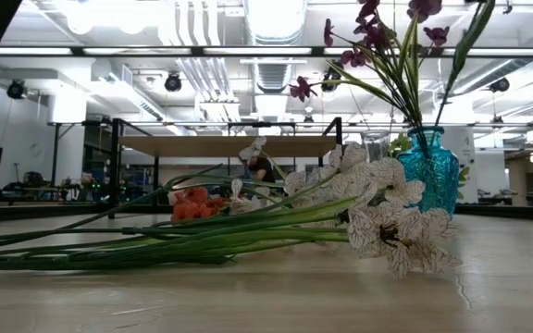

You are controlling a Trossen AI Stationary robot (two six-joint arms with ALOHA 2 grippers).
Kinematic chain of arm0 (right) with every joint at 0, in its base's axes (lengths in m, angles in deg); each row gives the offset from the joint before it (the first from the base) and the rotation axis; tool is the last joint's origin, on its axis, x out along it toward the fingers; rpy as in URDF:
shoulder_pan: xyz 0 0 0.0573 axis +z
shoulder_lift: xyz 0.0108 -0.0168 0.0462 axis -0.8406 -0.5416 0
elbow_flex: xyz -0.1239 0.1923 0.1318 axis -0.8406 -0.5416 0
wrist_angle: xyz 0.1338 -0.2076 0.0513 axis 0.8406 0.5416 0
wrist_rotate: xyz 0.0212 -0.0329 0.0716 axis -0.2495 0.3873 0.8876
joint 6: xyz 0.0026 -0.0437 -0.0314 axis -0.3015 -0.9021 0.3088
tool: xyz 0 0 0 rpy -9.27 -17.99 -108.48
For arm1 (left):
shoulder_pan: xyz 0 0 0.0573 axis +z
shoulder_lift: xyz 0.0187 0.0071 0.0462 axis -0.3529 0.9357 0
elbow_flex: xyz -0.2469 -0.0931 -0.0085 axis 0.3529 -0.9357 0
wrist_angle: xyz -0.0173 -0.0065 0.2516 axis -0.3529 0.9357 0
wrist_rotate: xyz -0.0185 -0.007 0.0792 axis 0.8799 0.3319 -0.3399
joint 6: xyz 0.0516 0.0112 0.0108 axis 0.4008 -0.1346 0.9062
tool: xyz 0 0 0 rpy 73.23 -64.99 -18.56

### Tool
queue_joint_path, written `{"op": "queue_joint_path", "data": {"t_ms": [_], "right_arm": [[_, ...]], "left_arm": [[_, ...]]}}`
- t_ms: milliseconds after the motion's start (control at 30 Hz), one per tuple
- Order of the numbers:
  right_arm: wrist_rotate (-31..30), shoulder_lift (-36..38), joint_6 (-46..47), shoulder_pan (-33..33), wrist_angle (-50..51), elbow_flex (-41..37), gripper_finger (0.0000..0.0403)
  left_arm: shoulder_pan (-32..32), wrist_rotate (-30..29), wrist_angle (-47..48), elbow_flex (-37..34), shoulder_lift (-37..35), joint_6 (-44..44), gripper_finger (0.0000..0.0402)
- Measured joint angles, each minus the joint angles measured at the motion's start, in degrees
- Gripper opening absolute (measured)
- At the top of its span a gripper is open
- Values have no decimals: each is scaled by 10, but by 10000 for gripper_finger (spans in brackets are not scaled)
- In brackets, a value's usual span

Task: Pick and place flowers into a vace then onto a shelf
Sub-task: Put the bottom white flowers into the transparent flower vase

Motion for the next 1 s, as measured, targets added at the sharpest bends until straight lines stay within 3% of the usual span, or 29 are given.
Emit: {"op": "queue_joint_path", "data": {"t_ms": [200, 400, 533, 733, 867, 933, 1000], "right_arm": [[-1, 4, -35, 0, 16, 40, 264], [12, 42, -5, 0, 82, 31, 251], [78, 92, 6, 0, 76, -10, 239], [171, 161, -20, 0, -23, -96, 225], [172, 181, -31, 0, -76, -140, 224], [172, 182, -35, 0, -90, -155, 224], [172, 180, -37, 0, -99, -167, 224]], "left_arm": [[-7, 1, 6, 0, -3, 8, 143], [-15, -1, 11, 0, -3, 2, 143], [-17, -15, 12, 0, -3, -4, 143], [-17, -16, 16, 0, -3, 4, 143], [-23, -81, 24, 0, -3, 10, 143], [-32, -139, 39, 0, -3, -24, 143], [-37, -149, 64, 0, -6, -54, 143]]}}
